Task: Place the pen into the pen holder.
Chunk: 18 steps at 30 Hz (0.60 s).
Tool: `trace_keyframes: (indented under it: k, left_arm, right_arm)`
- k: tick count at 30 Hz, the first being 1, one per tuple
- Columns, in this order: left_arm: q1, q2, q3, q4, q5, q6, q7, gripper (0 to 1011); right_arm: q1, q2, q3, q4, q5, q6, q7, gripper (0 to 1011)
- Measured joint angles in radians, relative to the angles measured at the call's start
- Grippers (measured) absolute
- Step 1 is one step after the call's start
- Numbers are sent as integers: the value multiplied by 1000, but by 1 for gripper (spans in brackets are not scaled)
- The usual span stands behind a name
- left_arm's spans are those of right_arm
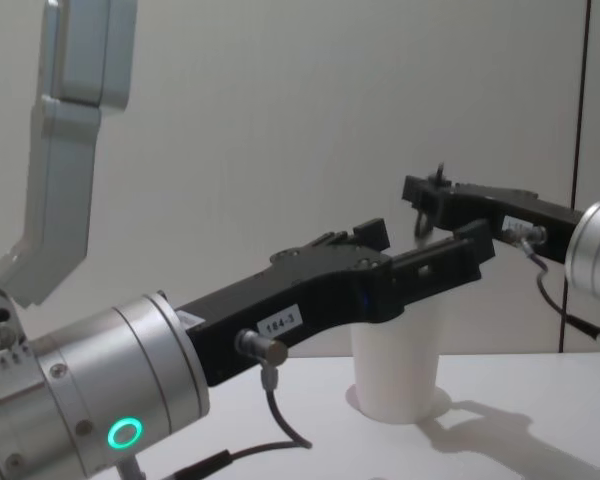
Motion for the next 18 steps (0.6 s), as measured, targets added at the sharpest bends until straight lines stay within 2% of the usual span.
trace_keyframes:
  k: [18]
  left_arm:
    - [0,0,0,0,0,0,0,1001]
  right_arm:
    - [6,-16,-7,17,-1,11,-8,783]
